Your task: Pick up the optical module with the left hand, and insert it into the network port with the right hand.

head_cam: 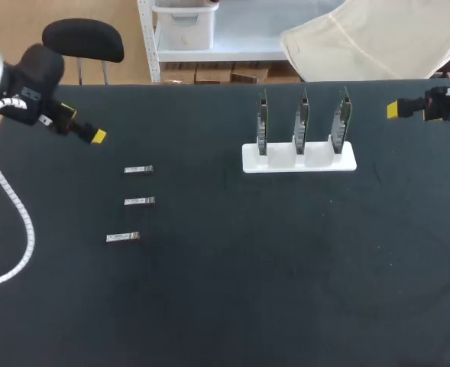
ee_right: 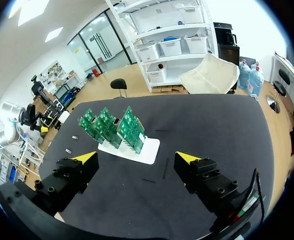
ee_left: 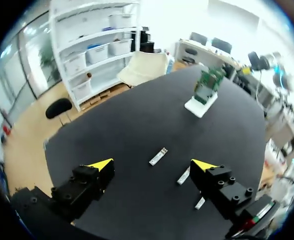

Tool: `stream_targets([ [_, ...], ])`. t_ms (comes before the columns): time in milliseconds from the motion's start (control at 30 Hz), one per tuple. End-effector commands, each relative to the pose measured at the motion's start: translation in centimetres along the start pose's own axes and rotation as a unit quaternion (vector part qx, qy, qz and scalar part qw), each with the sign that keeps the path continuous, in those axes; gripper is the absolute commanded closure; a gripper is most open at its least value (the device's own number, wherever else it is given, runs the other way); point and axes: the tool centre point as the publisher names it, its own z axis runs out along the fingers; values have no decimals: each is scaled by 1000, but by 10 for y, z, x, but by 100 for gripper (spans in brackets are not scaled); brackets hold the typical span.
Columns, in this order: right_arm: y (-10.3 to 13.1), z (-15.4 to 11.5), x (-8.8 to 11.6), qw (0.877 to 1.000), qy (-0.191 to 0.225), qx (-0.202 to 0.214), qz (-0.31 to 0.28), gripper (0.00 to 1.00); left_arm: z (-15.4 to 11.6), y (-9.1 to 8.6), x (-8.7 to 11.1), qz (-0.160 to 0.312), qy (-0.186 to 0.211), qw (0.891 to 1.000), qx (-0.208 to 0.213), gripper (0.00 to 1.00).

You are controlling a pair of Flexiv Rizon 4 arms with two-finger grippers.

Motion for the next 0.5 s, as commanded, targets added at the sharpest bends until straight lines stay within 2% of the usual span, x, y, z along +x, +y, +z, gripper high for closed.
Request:
stream_targets([
  [33, 0, 0, 0, 1000, 0, 0, 0, 0, 2, -1, -10, 58, 30, 998, -16, 0],
  [200, 0, 0, 0, 1000, 0, 0, 0, 0, 8, -7, -13, 148, 47, 988, -1, 0],
  [400, 0, 0, 0, 1000, 0, 0, 0, 0, 21, -11, -7, 192, 97, 976, 45, 0],
  [500, 0, 0, 0, 1000, 0, 0, 0, 0, 29, -9, -1, 202, 136, 968, 56, 0],
])
